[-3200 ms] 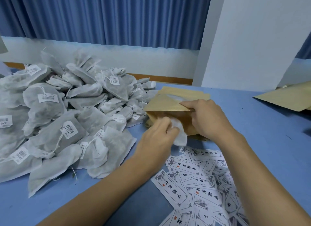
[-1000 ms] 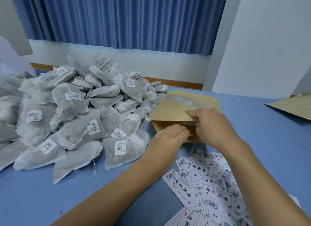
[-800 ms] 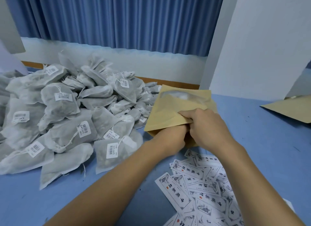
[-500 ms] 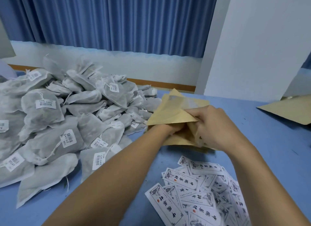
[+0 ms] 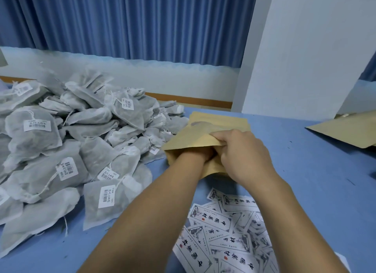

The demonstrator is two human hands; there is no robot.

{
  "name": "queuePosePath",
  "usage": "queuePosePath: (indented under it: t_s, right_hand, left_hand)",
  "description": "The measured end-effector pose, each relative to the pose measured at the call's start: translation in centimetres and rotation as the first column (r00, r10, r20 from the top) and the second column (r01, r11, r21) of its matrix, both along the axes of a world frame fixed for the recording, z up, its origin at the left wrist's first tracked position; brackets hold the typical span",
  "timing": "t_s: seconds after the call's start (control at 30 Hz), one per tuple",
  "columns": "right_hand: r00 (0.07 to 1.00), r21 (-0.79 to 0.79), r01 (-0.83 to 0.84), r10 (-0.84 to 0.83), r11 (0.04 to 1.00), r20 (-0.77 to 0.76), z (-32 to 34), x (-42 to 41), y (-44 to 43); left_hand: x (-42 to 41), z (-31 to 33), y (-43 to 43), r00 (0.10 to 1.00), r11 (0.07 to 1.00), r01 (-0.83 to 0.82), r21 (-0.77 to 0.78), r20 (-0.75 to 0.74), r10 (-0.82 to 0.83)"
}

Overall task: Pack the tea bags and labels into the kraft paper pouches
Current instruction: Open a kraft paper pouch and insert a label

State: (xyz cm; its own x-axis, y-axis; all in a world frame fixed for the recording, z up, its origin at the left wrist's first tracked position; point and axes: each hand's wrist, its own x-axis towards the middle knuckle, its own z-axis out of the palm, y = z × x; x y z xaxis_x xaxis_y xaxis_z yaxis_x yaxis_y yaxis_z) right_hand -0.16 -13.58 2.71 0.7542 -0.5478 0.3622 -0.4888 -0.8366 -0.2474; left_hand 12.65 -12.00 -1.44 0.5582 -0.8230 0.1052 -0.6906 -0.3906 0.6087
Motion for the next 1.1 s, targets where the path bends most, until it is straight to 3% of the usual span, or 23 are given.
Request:
queuePosePath:
  t_s: [0.13,0.23,0.3,0.43,0.53,0.7,0.87,0.97,1.03,1.1]
  right_hand:
    - [0.991,0.012,0.102,-0.103,0.995,0.084,0.5,-0.6,-0.9]
    - [0.995,0.003,0.078,-0.078,0.997,0.057,0.4,-0.7,-0.2]
    - [0.998,-0.013,0.066,-0.066,0.998,0.000,0.3,-0.4,0.7]
    - [0.993,-0.113,0.078,-0.087,0.991,-0.076,-0.5,0.1,2.3]
    - [0.990,-0.187,0.087,-0.106,0.978,-0.096,-0.6,0.3,2.7]
    - [0.988,-0.155,0.127,-0.138,0.980,-0.063,-0.3,-0.1,1.6]
    - [0.984,-0.184,0.147,-0.162,0.972,-0.072,-0.4,-0.3,2.1]
    - [0.983,-0.176,0.153,-0.168,0.972,-0.072,-0.3,-0.4,2.1]
    - [0.983,-0.184,0.156,-0.170,0.971,-0.064,-0.4,-0.6,2.0]
    - [0.983,-0.200,0.157,-0.173,0.967,-0.067,-0.5,-0.6,2.0]
  left_hand:
    - [-1.4,-0.1,1.1,0.970,0.976,0.188,-0.107,0.178,-0.168]
    - [-1.6,-1.0,2.6,0.824,0.945,0.323,0.048,0.478,-0.305]
    - [-2.5,-2.1,4.8,0.754,0.904,0.372,0.211,0.499,-0.427]
    - [-4.0,-3.9,9.8,0.646,0.917,0.374,0.137,0.671,-0.364]
    - [-3.9,-5.6,13.7,0.683,0.953,0.277,0.120,0.674,-0.283]
    - [-4.3,-4.8,18.3,0.730,0.971,0.234,-0.056,0.670,-0.137]
    - [-4.7,-3.7,20.0,0.766,0.987,-0.122,-0.108,0.622,0.162]
    - [-3.6,-4.2,20.2,0.800,0.933,-0.346,0.102,0.552,0.236]
    - [-2.5,-4.9,20.5,0.878,0.910,-0.326,0.257,0.440,0.190]
    - [-1.5,-5.1,21.0,0.917,0.930,-0.259,0.260,0.369,0.152]
